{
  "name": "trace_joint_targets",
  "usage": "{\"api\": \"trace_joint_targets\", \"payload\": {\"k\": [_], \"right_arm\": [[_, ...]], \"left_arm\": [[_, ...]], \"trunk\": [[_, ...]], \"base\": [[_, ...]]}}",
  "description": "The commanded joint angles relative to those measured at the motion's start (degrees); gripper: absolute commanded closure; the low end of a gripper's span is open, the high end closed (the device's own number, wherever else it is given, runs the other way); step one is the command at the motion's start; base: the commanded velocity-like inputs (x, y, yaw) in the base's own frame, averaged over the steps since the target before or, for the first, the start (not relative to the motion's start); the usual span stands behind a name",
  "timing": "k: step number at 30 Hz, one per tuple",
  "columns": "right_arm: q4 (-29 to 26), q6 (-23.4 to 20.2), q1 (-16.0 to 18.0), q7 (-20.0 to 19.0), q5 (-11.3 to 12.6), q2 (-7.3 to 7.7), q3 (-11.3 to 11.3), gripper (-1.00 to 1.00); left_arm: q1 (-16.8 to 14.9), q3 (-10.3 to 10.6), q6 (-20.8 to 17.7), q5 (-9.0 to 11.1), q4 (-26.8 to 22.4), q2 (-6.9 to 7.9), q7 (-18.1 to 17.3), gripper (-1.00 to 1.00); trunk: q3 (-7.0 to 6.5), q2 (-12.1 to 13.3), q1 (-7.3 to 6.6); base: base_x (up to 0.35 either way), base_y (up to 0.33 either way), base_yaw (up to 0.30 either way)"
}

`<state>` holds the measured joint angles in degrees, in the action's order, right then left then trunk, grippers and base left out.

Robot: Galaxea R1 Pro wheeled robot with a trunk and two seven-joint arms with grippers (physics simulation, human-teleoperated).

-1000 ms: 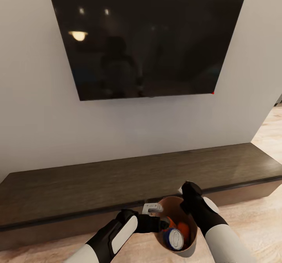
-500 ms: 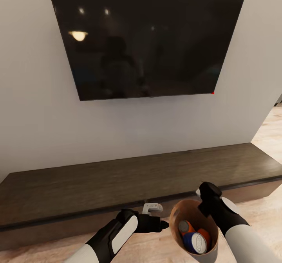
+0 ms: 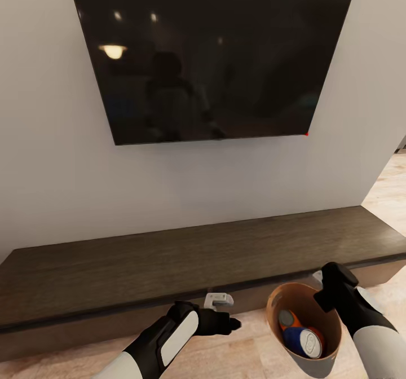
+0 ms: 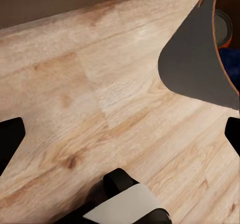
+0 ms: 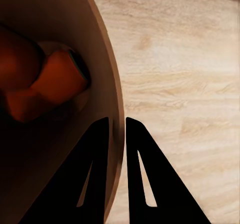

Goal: Put the three can of soda from the living room inside the tash can in the kitchen.

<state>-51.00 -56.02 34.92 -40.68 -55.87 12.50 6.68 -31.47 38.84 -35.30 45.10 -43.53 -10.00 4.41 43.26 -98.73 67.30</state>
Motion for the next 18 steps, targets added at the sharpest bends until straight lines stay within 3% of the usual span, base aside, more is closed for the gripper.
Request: {"api": "trace_joint_targets", "payload": {"k": [1, 5, 8, 18], "right_arm": [[0.0, 0.3, 0.0, -0.1, 0.2, 0.41, 1.4, 1.00], [0.0, 1.8, -0.1, 0.0, 0.2, 1.00, 4.8, 1.00], [0.0, 2.2, -0.1, 0.0, 0.2, 1.09, 5.7, 1.00], [0.0, 2.5, -0.5, 0.1, 0.2, 1.15, 6.4, 1.00]], "left_arm": [[0.0, 0.0, 0.1, 0.0, 0.0, 0.00, 0.7, -1.00], [0.0, 0.0, 0.2, -0.1, 0.1, 0.00, 2.0, -1.00], [0.1, 0.0, 1.1, -0.1, 0.1, 0.00, 2.4, -1.00], [0.1, 0.0, 3.2, 0.0, 0.2, 0.00, 2.7, -1.00]], "trunk": [[0.00, 0.0, 0.00], [0.00, 0.0, 0.00], [0.00, 0.0, 0.00], [0.00, 0.0, 0.00]], "base": [[0.000, 0.000, 0.000], [0.000, 0.000, -0.011], [0.000, 0.000, -0.105], [0.000, 0.000, -0.222]]}}
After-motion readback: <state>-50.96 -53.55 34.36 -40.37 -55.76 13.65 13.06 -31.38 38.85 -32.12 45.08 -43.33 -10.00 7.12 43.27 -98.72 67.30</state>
